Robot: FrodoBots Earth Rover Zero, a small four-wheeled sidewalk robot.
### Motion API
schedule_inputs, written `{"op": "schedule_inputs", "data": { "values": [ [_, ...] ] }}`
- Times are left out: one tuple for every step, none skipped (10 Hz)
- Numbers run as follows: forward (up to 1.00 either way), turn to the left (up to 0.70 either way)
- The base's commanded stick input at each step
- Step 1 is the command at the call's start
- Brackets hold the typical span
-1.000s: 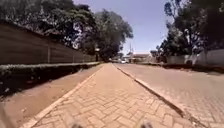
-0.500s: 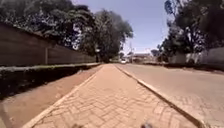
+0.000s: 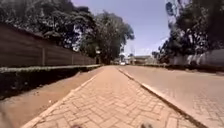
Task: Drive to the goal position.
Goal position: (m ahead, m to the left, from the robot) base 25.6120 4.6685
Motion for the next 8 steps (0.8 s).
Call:
{"op": "schedule_inputs", "data": {
  "values": [
    [0.7, 0.0],
    [0.7, 0.0],
    [0.7, 0.0],
    [0.7, 0.0],
    [0.7, 0.0],
    [0.7, 0.0],
    [0.7, 0.0],
    [0.7, 0.0]
  ]
}}
